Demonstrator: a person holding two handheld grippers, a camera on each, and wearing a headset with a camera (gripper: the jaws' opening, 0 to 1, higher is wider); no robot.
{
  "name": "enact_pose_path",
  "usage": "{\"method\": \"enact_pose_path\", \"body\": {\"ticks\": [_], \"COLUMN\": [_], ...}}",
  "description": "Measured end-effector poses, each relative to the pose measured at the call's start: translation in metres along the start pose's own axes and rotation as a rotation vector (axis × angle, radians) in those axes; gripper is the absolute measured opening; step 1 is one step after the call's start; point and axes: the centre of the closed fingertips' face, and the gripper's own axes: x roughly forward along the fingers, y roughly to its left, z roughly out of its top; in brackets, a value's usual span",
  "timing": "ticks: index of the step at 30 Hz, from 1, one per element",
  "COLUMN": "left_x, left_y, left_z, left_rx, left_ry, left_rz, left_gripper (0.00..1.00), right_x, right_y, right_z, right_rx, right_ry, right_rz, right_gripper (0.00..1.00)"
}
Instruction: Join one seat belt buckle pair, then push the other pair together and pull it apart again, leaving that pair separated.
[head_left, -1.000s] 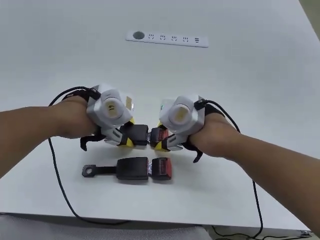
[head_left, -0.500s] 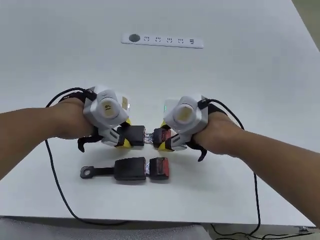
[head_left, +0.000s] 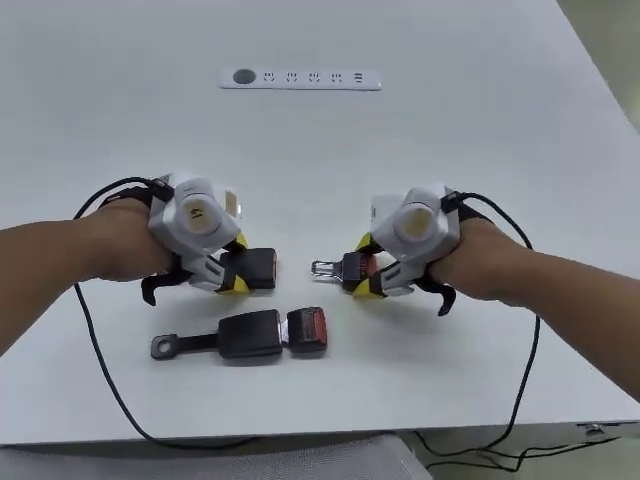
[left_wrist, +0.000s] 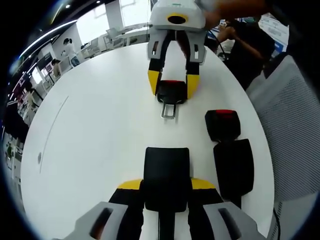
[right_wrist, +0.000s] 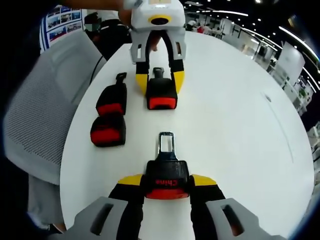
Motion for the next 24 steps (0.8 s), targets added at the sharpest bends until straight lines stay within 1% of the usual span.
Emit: {"method": "enact_pose_path", "body": {"ticks": [1, 6, 9, 11, 13, 15, 17, 18, 19, 20, 21, 22, 23, 24], "left_x": [0.0, -0.001, -0.001, -0.001, -0.001, -0.001, -0.001, -0.002, -0.003, -0.004, -0.006, -0.01, -0.013, -0.017], "left_y": [0.0, -0.001, 0.0, -0.001, -0.001, 0.0, -0.001, -0.002, -0.002, -0.004, -0.004, -0.004, -0.003, -0.001], "left_z": [0.0, 0.001, 0.001, 0.002, 0.002, 0.001, 0.002, 0.004, 0.005, 0.005, 0.006, 0.01, 0.012, 0.011], "left_rx": [0.002, 0.014, 0.015, 0.013, 0.009, -0.002, 0.002, 0.021, 0.059, 0.077, 0.068, 0.034, 0.018, 0.018], "left_ry": [0.001, -0.01, -0.005, -0.001, -0.001, 0.001, 0.005, 0.007, 0.006, 0.001, -0.008, -0.044, -0.066, -0.071], "left_rz": [0.001, 0.014, 0.013, 0.01, 0.009, 0.011, 0.015, 0.023, 0.032, 0.035, 0.039, 0.049, 0.051, 0.06], "left_gripper": [0.34, 0.34, 0.34, 0.34, 0.34, 0.35, 0.35, 0.35, 0.35, 0.35, 0.35, 0.35, 0.35, 0.35], "right_x": [-0.005, -0.017, -0.021, -0.02, -0.019, -0.019, -0.018, -0.019, -0.018, -0.019, -0.025, -0.027, -0.029, -0.034], "right_y": [0.001, 0.0, 0.002, 0.0, 0.001, 0.0, -0.003, -0.005, -0.006, -0.007, -0.008, -0.007, -0.007, -0.007], "right_z": [-0.007, -0.03, -0.036, -0.036, -0.035, -0.036, -0.036, -0.036, -0.036, -0.033, -0.026, -0.022, -0.019, -0.016], "right_rx": [0.004, 0.027, 0.037, 0.042, 0.063, 0.067, 0.071, 0.07, 0.092, 0.12, 0.122, 0.13, 0.15, 0.151], "right_ry": [0.005, 0.029, 0.041, 0.039, 0.038, 0.041, 0.043, 0.042, 0.037, 0.018, -0.015, -0.035, -0.052, -0.061], "right_rz": [-0.001, -0.014, -0.02, -0.021, -0.023, -0.024, -0.034, -0.046, -0.054, -0.071, -0.083, -0.081, -0.087, -0.094], "right_gripper": [0.32, 0.33, 0.33, 0.33, 0.33, 0.33, 0.35, 0.4, 0.45, 0.46, 0.46, 0.47, 0.48, 0.49]}}
